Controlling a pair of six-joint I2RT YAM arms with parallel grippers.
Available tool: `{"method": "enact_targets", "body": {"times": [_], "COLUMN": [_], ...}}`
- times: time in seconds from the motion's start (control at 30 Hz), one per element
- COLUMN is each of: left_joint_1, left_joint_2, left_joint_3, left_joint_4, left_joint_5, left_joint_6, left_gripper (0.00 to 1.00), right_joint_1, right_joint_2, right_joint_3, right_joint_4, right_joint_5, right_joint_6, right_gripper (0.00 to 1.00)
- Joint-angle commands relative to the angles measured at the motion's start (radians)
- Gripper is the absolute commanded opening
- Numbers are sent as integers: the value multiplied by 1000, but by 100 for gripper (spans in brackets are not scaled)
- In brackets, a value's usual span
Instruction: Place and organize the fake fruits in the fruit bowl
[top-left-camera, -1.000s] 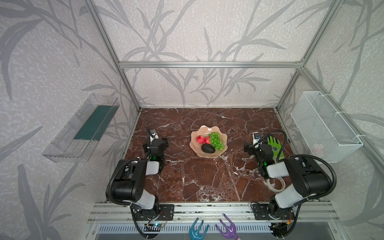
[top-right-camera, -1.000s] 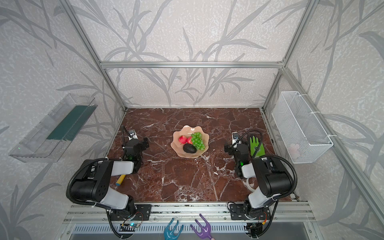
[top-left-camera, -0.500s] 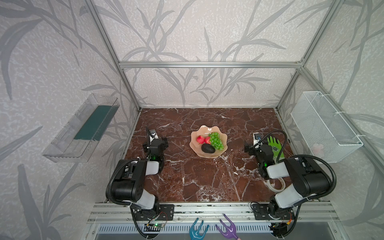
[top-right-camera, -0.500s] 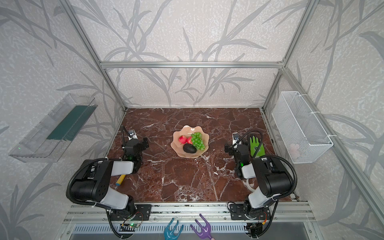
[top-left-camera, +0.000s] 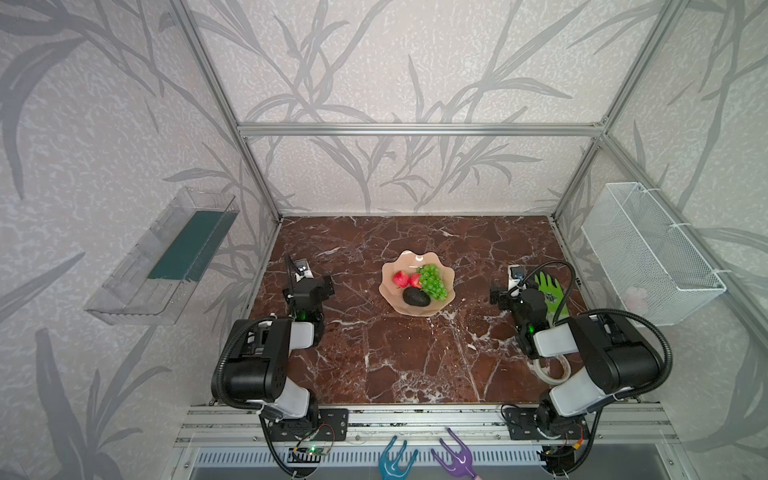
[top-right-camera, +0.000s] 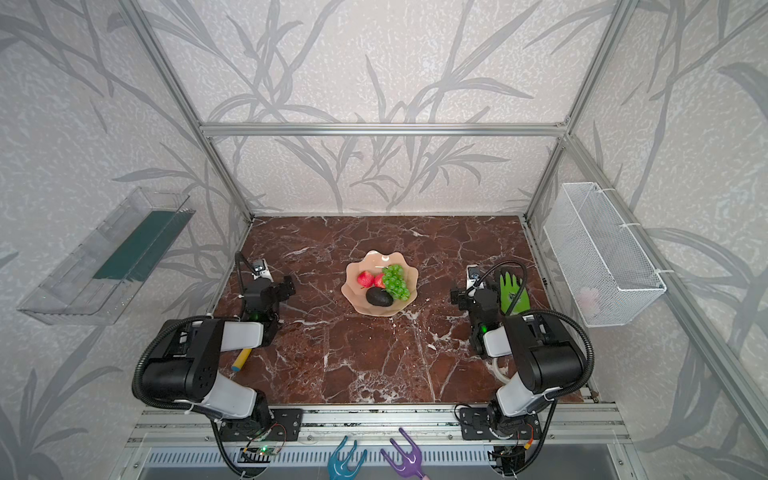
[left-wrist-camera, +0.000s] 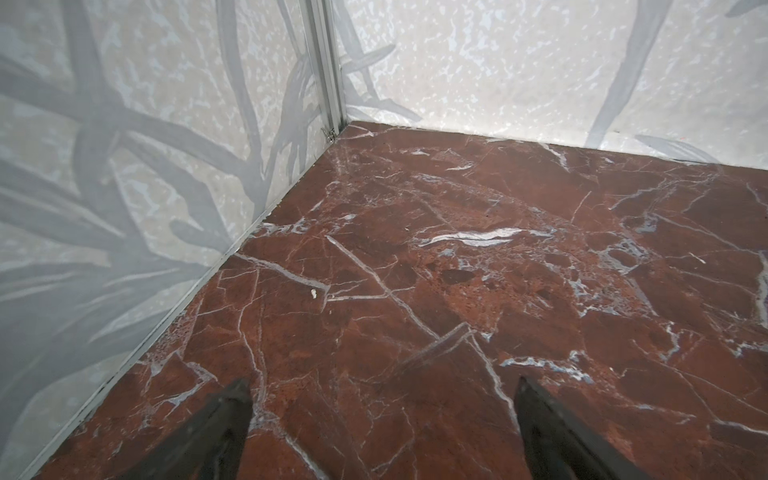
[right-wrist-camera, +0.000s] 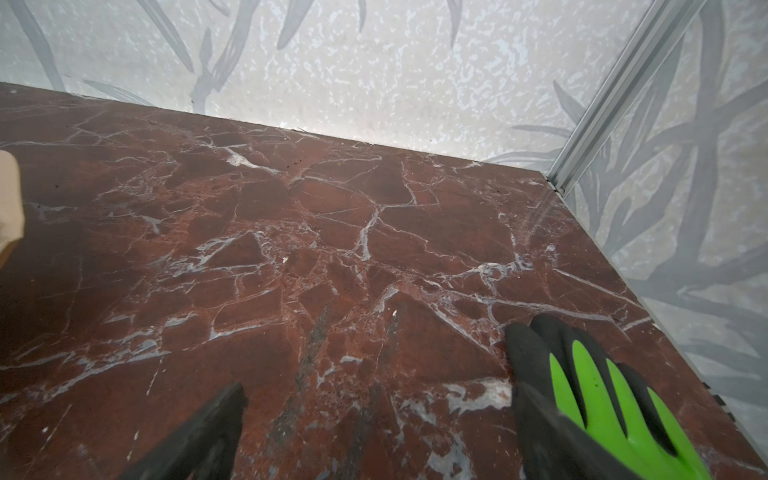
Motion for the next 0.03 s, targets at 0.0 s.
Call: {"method": "enact_targets", "body": {"times": [0.0], "left_joint_1": [8], "left_joint_2": [14], "left_joint_3": [-14], "left_joint_4": [56], "left_joint_5": [96], "left_joint_6": [7], "left_gripper": [99], "right_joint_1": [-3], "right_joint_2": [0], "right_joint_3": [12], "right_joint_4": [10], "right_joint_5": [38], "right_joint_6": [15], "right_gripper": [99]}}
